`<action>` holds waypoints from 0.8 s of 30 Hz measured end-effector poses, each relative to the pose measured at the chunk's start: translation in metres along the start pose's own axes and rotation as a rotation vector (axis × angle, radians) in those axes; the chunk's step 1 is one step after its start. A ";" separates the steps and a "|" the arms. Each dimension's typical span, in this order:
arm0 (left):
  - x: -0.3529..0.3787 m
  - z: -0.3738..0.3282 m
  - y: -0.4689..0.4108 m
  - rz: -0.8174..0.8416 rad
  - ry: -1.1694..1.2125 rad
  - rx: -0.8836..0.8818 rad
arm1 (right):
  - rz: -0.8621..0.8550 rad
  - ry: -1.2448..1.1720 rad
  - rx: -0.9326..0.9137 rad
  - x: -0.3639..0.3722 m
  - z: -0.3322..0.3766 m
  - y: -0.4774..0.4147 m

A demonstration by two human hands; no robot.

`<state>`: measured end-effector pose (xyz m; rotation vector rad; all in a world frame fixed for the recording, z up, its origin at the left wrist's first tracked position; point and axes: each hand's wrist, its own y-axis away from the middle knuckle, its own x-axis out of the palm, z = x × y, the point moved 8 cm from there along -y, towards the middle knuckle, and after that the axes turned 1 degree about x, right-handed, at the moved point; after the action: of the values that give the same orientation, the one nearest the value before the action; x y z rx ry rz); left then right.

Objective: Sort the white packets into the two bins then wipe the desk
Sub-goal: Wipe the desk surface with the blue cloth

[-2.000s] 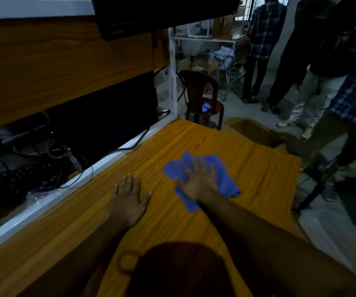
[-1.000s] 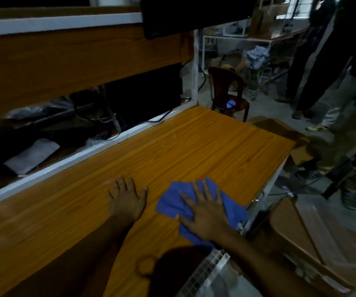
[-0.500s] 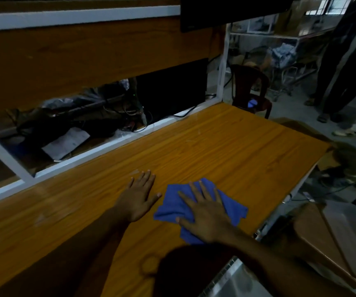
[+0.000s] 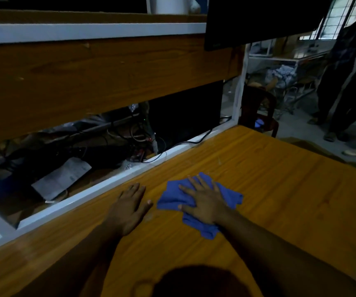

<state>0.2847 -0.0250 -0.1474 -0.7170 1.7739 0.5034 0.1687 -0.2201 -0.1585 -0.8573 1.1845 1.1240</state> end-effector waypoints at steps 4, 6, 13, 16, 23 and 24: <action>-0.011 0.020 -0.013 -0.163 -0.016 -0.104 | -0.122 -0.029 0.391 -0.018 -0.077 -0.060; -0.007 0.023 -0.018 -0.178 -0.052 -0.094 | -0.151 -0.031 0.545 -0.028 -0.095 -0.087; -0.001 0.029 -0.023 -0.164 -0.086 -0.066 | -0.130 -0.007 0.408 -0.016 -0.013 -0.134; -0.004 0.031 -0.024 -0.164 -0.056 -0.072 | -0.061 -0.013 -0.028 0.000 0.067 -0.099; -0.006 0.027 -0.003 -0.115 -0.033 -0.062 | -0.066 0.026 0.329 -0.012 -0.020 -0.088; -0.005 0.030 0.004 -0.092 -0.039 -0.061 | -0.082 0.009 0.438 -0.012 -0.018 -0.093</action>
<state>0.3034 -0.0018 -0.1522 -0.8215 1.6872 0.5076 0.2539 -0.2636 -0.1550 -0.5664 1.3259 0.7533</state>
